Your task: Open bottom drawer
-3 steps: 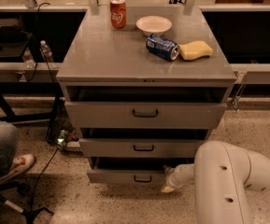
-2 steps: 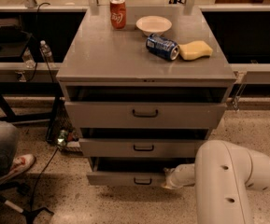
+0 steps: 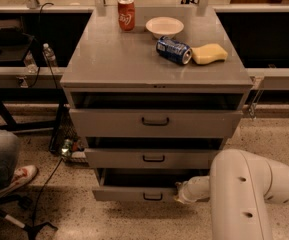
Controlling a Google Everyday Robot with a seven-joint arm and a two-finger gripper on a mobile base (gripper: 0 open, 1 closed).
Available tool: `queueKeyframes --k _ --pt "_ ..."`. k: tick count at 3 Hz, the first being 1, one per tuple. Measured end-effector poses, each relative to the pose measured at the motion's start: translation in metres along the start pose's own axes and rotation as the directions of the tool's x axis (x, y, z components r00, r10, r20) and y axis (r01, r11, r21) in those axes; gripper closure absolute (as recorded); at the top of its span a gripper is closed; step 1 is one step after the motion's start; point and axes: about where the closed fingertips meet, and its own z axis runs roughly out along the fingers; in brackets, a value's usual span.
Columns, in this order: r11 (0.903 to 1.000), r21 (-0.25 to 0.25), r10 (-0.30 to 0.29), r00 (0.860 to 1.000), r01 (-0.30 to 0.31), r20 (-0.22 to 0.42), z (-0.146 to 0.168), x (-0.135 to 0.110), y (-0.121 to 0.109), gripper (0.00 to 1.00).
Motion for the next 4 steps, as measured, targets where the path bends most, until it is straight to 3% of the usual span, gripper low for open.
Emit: queueKeyframes --k 3,4 --pt "0.9996 0.029 0.003 1.000 -0.003 0.009 -0.014 0.002 0.011 1.00" --pt "0.9983 0.056 0.014 1.000 -0.016 0.022 -0.025 0.005 0.024 1.00"
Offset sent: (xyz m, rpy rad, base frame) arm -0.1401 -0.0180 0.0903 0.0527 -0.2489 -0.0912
